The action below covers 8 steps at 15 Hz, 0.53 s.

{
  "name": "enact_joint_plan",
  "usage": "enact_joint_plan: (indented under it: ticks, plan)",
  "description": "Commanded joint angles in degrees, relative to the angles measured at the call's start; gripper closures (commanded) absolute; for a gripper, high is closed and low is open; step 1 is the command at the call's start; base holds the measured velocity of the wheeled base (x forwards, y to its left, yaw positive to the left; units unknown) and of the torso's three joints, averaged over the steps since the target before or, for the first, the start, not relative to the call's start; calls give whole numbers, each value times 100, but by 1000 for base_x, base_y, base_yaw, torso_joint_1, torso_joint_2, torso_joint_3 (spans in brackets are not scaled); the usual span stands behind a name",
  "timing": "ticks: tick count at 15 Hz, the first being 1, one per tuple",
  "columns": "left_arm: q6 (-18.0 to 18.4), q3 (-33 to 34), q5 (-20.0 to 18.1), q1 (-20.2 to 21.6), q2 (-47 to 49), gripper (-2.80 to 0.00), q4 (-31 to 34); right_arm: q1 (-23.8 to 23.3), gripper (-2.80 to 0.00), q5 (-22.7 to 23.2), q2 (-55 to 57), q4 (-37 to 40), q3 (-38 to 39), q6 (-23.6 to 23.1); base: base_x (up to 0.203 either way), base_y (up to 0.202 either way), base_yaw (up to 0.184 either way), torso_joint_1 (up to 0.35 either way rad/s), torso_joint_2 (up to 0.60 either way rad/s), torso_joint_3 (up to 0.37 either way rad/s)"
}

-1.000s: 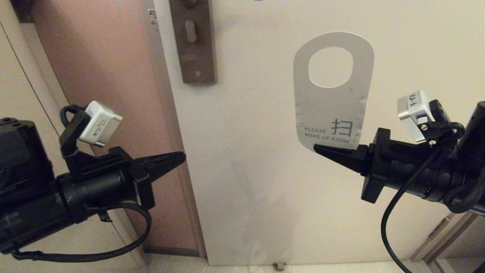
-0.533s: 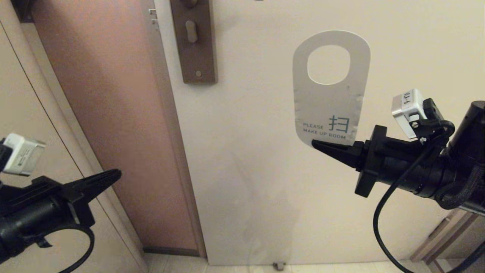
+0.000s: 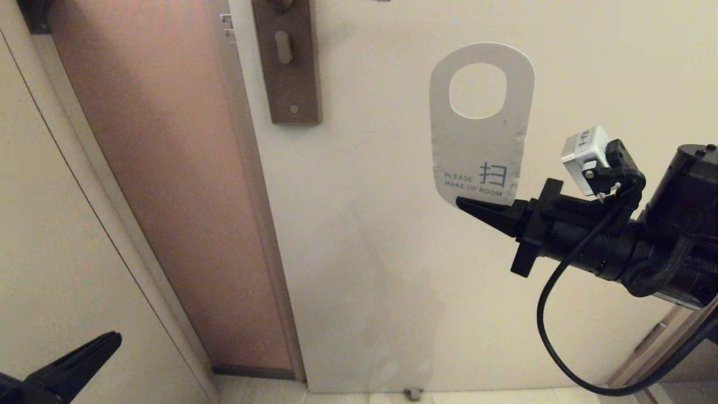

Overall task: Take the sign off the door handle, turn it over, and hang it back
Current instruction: Hang the sign back with the other side facing out

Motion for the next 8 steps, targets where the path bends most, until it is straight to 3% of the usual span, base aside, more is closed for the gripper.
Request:
enact_joint_plan:
  ticks: [1, 4, 6, 8]
  plan:
    - [-13, 166, 144, 7, -881, 0, 511, 2, 0, -41, 12, -32, -3, -18, 0, 0, 0, 0, 0, 0]
    - [-9, 189, 280, 5, -2225, 0, 1731, 2, 0, -42, 21, -32, -3, -18, 0, 0, 0, 0, 0, 0]
    - [18, 196, 569, -3, -2932, 0, 2616, 2, 0, -42, 21, -32, -3, -18, 0, 0, 0, 0, 0, 0]
    - [41, 197, 793, -7, -3393, 0, 3048, 2, 0, -50, 29, -32, -3, -27, 0, 0, 0, 0, 0, 0]
